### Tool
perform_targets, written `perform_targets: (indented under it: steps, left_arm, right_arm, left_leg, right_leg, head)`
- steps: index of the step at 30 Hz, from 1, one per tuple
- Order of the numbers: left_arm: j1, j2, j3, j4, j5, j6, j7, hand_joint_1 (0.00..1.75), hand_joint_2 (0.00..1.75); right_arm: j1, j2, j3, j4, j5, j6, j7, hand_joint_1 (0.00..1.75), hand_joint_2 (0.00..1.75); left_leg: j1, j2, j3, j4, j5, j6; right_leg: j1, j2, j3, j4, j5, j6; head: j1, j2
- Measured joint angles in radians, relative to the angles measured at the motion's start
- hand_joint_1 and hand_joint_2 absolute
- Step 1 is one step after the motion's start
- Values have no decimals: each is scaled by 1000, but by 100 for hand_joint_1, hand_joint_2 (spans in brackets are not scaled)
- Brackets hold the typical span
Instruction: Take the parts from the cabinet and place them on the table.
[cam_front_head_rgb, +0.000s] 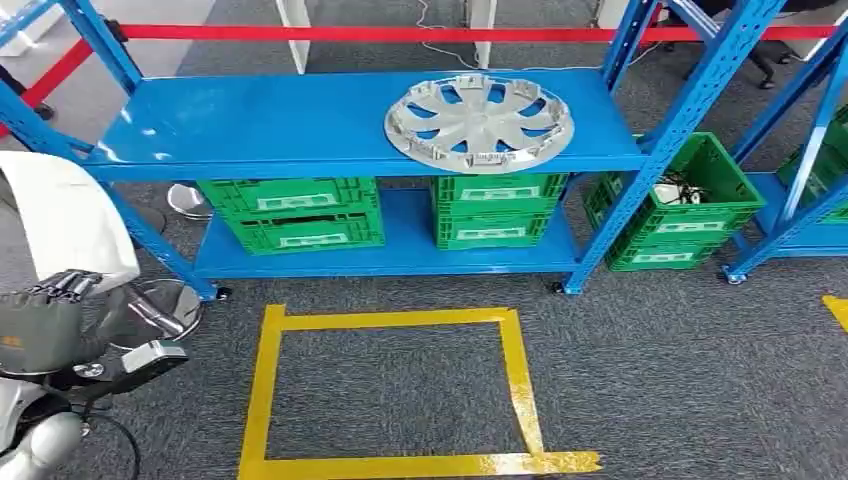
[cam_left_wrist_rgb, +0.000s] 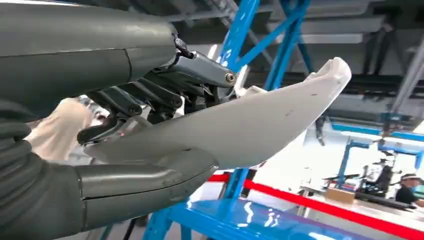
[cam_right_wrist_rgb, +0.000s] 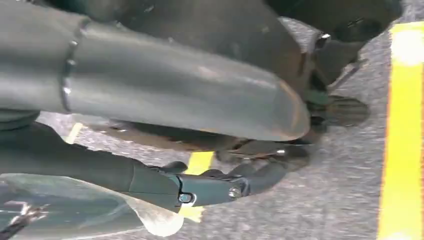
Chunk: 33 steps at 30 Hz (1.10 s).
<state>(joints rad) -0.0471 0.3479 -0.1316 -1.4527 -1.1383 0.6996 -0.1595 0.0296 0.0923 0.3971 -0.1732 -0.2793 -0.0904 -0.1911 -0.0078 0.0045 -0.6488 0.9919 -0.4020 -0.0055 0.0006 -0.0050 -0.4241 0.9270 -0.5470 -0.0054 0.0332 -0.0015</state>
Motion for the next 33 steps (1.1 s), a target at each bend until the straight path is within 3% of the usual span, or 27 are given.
perform_targets:
  steps: [1, 2, 3, 4, 5, 7, 8, 9, 10, 11, 14, 15, 16, 18, 19, 20, 22, 23, 24, 25, 26, 29, 30, 31, 32, 33]
  left_arm:
    - [5, 0, 3, -6, -5, 0, -2, 175, 175]
    - [10, -3, 3, -11, -12, 0, -3, 175, 175]
    - [14, -8, 3, -16, -16, 0, -3, 175, 175]
    - [20, -11, 3, -18, -17, 0, -3, 175, 175]
    - [21, -15, 2, -18, -15, 0, 0, 175, 175]
    - [20, -23, -1, -18, -8, 0, 2, 175, 175]
    - [18, -26, -1, -19, -2, 0, 2, 175, 175]
    - [16, -29, -1, -19, 3, 0, 0, 175, 175]
    - [12, -32, -1, -20, 10, 0, -7, 175, 175]
    - [12, -34, 2, -21, 19, 0, -18, 175, 175]
    - [9, -41, 10, -21, 35, 0, -36, 175, 175]
    - [4, -46, 12, -21, 39, 0, -39, 175, 175]
    - [0, -48, 16, -21, 40, 0, -40, 175, 175]
    - [0, -53, 20, -21, 41, 0, -42, 175, 175]
    - [0, -55, 22, -21, 42, 0, -42, 175, 175]
    - [-1, -57, 23, -20, 43, 0, -42, 175, 175]
    - [-2, -60, 23, -19, 49, 0, -42, 175, 175]
    - [-3, -61, 24, -19, 50, 0, -42, 175, 175]
    - [-6, -61, 26, -19, 52, 0, -42, 175, 175]
    - [-9, -61, 29, -19, 61, 0, -42, 175, 175]
    - [-15, -60, 34, -19, 66, 0, -42, 175, 175]
    - [-26, -60, 42, -14, 79, 0, -45, 175, 175]
    - [-27, -60, 43, -11, 79, 0, -45, 175, 175]
    - [-27, -60, 43, -8, 79, 0, -44, 175, 175]
    - [-29, -59, 42, -3, 78, -1, -42, 175, 175]
    - [-31, -58, 42, -2, 78, -1, -41, 175, 175]
  right_arm:
    - [3, 0, -6, 4, -5, 3, 0, 0, 0]
    - [6, 0, -10, 10, -11, 7, -3, 0, 0]
    - [5, 0, -14, 21, -13, 10, -13, 0, 0]
    - [0, 0, -16, 38, -14, 12, -23, 0, 0]
    - [-6, 0, -18, 61, -14, 14, -32, 0, 0]
    - [-13, 5, -25, 88, -25, 11, -38, 0, 0]
    - [-16, 11, -29, 98, -31, 4, -38, 0, 0]
    - [-20, 18, -34, 107, -32, -2, -38, 0, 0]
    - [-25, 22, -39, 114, -32, -7, -38, 0, 0]
    - [-30, 26, -40, 121, -29, -11, -37, 0, 0]
    - [-37, 29, -41, 138, -27, -14, -38, 0, 0]
    - [-41, 29, -42, 144, -27, -14, -38, 0, 0]
    - [-44, 29, -43, 145, -25, -14, -37, 0, 0]
    - [-46, 29, -44, 148, -24, -14, -38, 0, 0]
    - [-48, 29, -46, 149, -22, -14, -38, 0, 0]
    - [-48, 29, -47, 150, -22, -14, -38, 0, 0]
    - [-50, 29, -48, 150, -21, -14, -41, 0, 0]
    - [-51, 29, -48, 151, -21, -14, -45, 0, 0]
    - [-53, 29, -48, 152, -22, -15, -49, 0, 0]
    - [-58, 29, -49, 153, -26, -15, -56, 0, 0]
    - [-62, 30, -51, 154, -32, -16, -61, 0, 0]
    - [-65, 30, -61, 156, -35, -16, -69, 0, 0]
    - [-64, 31, -63, 158, -33, -16, -69, 0, 0]
    - [-65, 32, -64, 159, -31, -16, -70, 0, 0]
    - [-64, 32, -64, 160, -29, -15, -70, 0, 0]
    - [-63, 32, -64, 160, -29, -13, -71, 0, 0]
  left_leg:
    - [2, -1, -9, 39, -65, -8]
    - [7, 0, -24, 116, -134, -14]
    - [9, 0, -42, 198, -182, -18]
    - [12, -1, -54, 276, -210, -22]
    - [13, 0, -53, 317, -203, -25]
    - [18, 0, -7, 286, -135, -29]
    - [20, 0, 40, 219, -102, -29]
    - [22, -1, 100, 130, -91, -28]
    - [17, -2, 140, 61, -116, -25]
    - [15, -3, 154, 20, -132, -13]
    - [10, -2, 138, 17, -114, 1]
    - [22, 0, 140, -7, -108, 9]
    - [22, -2, 130, -6, -102, 18]
    - [20, 1, 110, -2, -91, 28]
    - [20, 4, 100, 2, -85, 28]
    - [20, 5, 90, 7, -80, 28]
    - [20, 6, 70, 19, -73, 26]
    - [21, 6, 58, 27, -70, 23]
    - [21, 5, 48, 35, -67, 20]
    - [18, 5, 39, 41, -63, 13]
    - [16, 5, 33, 47, -57, 8]
    - [18, 4, 17, 41, -22, -8]
    - [18, 2, 8, 43, -25, -13]
    - [20, 1, -1, 59, -67, -19]
    - [21, 0, -9, 100, -130, -22]
    - [21, 0, -16, 170, -199, -25]
  right_leg:
    - [-1, -1, -17, 2, 8, -11]
    - [0, -3, -33, 10, 17, -16]
    - [0, -5, -49, 19, 25, -17]
    - [0, -5, -68, 28, 31, -17]
    - [0, -5, -85, 38, 36, -17]
    - [-1, -6, -120, 59, 44, -15]
    - [-2, -6, -135, 69, 47, -13]
    - [-2, -5, -149, 80, 49, -9]
    - [4, -5, -162, 90, 53, -5]
    - [3, -4, -170, 95, 64, 3]
    - [1, -4, -189, 93, 94, 18]
    - [0, 1, -201, 103, 72, 25]
    - [-1, 3, -222, 129, 27, 33]
    - [-4, 3, -255, 271, -77, 41]
    - [-4, 3, -272, 346, -110, 44]
    - [-5, 3, -276, 393, -110, 47]
    - [-7, 3, -233, 363, -49, 49]
    - [-10, 3, -184, 293, -6, 49]
    - [-12, 3, -130, 213, 16, 47]
    - [-11, 6, -88, 138, -8, 44]
    - [-7, 9, -58, 96, -13, 40]
    - [-4, 11, -78, 93, -3, 36]
    - [-13, 7, -98, 79, 2, 30]
    - [-13, 4, -95, 83, 15, 13]
    - [-11, 3, -109, 82, 23, 0]
    - [-9, 1, -123, 84, 35, -5]
  head:
    - [-7, 0]
    - [-14, 0]
    - [-10, 0]
    - [-12, 0]
    - [-12, 0]
    - [-12, 0]
    - [-11, 0]
    - [-12, 0]
    - [-13, 0]
    - [-9, 0]
    - [-12, 0]
    - [-12, 0]
    - [-7, 0]
    - [-2, 0]
    - [-2, 0]
    - [-1, 0]
    - [-1, 0]
    - [-1, 0]
    - [-1, 0]
    - [-1, 0]
    - [-2, 0]
    - [-3, 0]
    - [-2, 0]
    - [-5, 0]
    - [-7, 0]
    - [-11, 0]
